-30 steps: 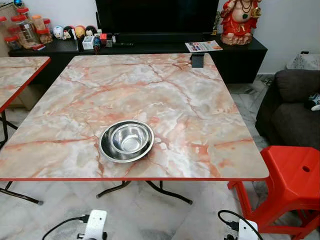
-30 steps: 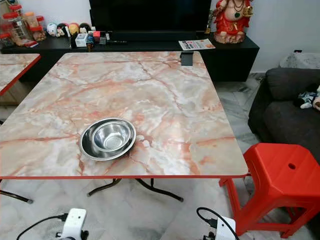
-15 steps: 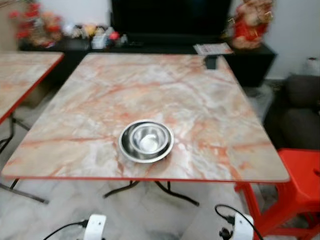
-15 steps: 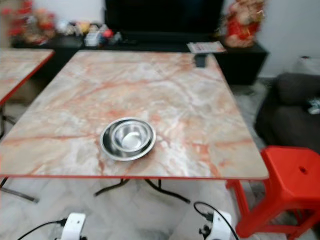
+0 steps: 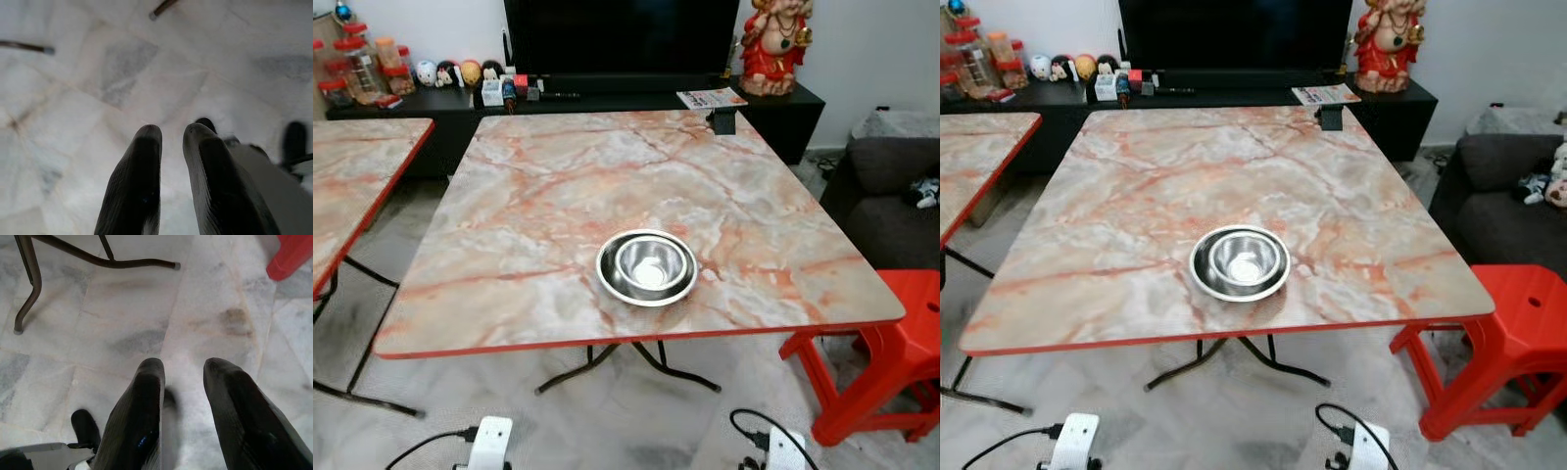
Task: Setting the table
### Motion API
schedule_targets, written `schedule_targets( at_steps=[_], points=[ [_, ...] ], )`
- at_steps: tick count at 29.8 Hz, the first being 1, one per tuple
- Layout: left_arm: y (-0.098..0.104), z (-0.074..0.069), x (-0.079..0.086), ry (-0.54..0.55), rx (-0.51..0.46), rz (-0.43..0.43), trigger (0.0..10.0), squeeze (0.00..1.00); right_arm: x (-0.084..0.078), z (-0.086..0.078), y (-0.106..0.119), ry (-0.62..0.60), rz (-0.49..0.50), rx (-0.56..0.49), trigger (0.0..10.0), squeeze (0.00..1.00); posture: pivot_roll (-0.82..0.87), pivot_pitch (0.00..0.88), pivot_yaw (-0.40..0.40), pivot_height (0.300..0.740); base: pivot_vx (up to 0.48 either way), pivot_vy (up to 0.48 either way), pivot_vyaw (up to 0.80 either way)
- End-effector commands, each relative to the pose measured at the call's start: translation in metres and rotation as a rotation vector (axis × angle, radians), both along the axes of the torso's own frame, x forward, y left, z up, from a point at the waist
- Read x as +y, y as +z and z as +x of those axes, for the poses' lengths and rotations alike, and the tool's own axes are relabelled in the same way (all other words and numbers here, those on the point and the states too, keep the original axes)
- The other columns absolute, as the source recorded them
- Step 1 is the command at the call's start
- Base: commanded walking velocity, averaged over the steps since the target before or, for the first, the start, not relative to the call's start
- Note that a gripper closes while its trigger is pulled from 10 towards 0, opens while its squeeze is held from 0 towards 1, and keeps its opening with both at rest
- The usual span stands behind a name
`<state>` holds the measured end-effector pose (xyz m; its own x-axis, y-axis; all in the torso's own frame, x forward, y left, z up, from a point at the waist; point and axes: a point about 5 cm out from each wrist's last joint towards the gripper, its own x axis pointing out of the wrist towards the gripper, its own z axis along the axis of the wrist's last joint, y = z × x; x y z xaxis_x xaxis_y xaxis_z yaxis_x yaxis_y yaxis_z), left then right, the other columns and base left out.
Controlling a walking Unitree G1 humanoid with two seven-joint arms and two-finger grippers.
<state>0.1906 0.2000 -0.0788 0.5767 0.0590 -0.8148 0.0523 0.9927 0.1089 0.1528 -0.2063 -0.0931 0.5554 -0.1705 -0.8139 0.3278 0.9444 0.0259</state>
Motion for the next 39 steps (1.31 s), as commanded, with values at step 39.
schedule_targets(
  at_steps=[39],
  points=[
    [0.0012, 0.0039, -0.0042, -0.020, -0.003, 0.002, 10.0, 0.00, 0.0028, 0.0013, 0.0000, 0.021, -0.002, 0.002, 10.0, 0.00, -0.03, 0.000, 0.006, 0.725, 0.000, 0.480, 0.06]
  ],
)
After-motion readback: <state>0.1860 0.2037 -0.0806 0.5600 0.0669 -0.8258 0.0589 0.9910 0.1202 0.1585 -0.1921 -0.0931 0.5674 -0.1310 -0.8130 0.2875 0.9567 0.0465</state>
